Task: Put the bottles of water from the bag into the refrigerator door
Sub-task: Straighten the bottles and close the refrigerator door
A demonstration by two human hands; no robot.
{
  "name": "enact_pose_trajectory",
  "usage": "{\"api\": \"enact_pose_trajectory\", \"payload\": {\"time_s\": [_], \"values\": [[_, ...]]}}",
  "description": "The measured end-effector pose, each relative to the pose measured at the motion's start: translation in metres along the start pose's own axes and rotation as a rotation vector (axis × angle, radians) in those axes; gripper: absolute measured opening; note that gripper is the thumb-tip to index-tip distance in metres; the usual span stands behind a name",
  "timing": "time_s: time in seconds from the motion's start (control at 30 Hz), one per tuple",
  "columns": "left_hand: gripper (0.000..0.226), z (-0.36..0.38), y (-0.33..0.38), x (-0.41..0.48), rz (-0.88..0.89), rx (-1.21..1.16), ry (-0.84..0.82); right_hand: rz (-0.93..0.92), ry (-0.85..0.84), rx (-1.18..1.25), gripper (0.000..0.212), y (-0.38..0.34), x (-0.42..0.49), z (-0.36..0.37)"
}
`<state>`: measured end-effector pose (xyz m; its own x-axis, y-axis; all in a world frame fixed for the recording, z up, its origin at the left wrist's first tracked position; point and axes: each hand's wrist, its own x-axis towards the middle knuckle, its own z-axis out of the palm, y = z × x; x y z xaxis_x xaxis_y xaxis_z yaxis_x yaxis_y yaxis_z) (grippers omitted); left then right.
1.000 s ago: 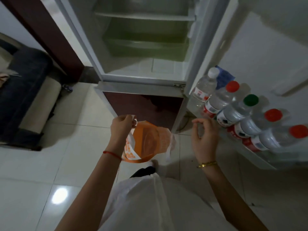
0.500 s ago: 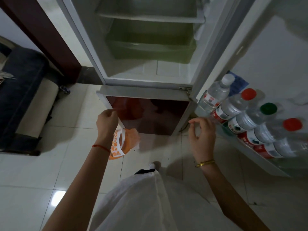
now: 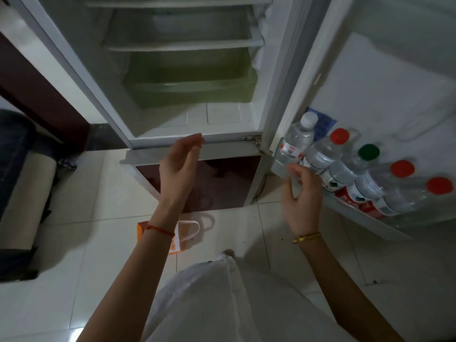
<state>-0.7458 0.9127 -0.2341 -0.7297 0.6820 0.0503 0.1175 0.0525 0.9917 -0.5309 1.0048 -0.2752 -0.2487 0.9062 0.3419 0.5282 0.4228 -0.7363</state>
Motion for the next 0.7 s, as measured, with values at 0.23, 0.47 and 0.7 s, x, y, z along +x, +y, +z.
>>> {"api": "enact_pose_trajectory", "payload": {"time_s": [0.23,0.47,0.7], "values": [[0.026,0.02,0.013,0.0,0.123,-0.088,-0.183,-0.01,0.176,0.009,0.022,-0.007,0.005,-0.016],[0.027,0.04,0.032,-0.007,0.157,-0.158,-0.298,0.036,0.296,0.023,0.024,-0.011,-0.001,-0.039],[0.026,0.075,0.058,-0.03,0.232,-0.196,-0.424,0.043,0.413,0.006,0.025,-0.007,-0.011,-0.08]]}}
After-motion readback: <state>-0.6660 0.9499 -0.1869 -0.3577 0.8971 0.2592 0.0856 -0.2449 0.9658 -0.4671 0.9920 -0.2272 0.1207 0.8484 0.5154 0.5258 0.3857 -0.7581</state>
